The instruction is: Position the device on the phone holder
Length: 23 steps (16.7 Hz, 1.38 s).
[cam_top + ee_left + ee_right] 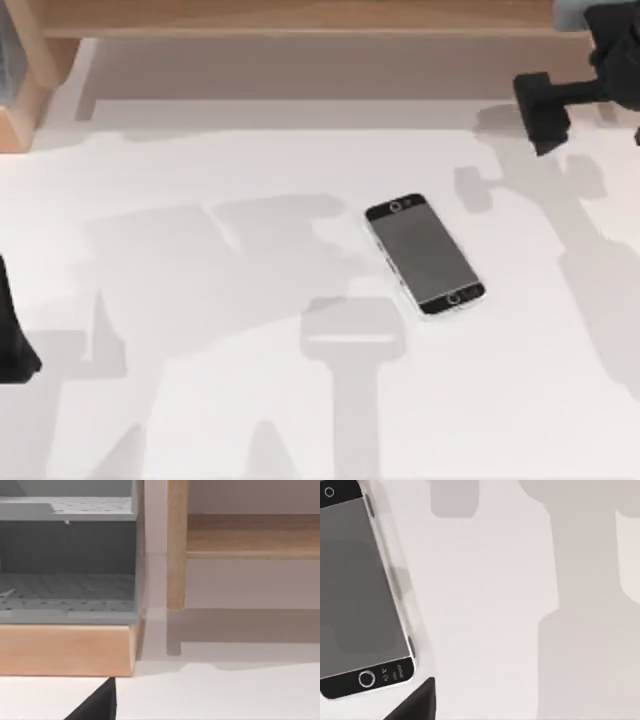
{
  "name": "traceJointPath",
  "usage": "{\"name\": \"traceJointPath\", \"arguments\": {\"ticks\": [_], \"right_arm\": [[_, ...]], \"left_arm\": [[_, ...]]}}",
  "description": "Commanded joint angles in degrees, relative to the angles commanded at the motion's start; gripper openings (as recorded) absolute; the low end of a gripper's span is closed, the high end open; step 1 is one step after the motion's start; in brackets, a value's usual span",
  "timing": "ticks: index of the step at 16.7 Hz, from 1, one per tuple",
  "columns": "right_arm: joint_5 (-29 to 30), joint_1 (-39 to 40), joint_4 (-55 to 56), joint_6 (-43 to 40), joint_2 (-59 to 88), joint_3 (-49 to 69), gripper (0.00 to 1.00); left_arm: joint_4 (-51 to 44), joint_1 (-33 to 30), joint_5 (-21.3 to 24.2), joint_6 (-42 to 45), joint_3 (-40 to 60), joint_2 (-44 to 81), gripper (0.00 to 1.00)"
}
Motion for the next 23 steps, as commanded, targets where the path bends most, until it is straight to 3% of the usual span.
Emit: {"name": "traceJointPath", "arguments": {"ticks": [9, 17, 23], "right_arm": [[-1.16, 13.73, -9.06, 0.75, 25.09, 20.72, 1.00], [-1.25, 14.53, -9.02, 0.72, 26.06, 21.20, 1.00], [-1.23, 14.75, 1.93, 0.77, 28.62, 13.20, 1.00]], "left_arm": [[0.00, 0.00, 0.00, 0.00, 0.00, 0.00, 1.00], [0.00, 0.00, 0.00, 0.00, 0.00, 0.00, 1.00], [0.00, 0.00, 0.00, 0.00, 0.00, 0.00, 1.00]]}}
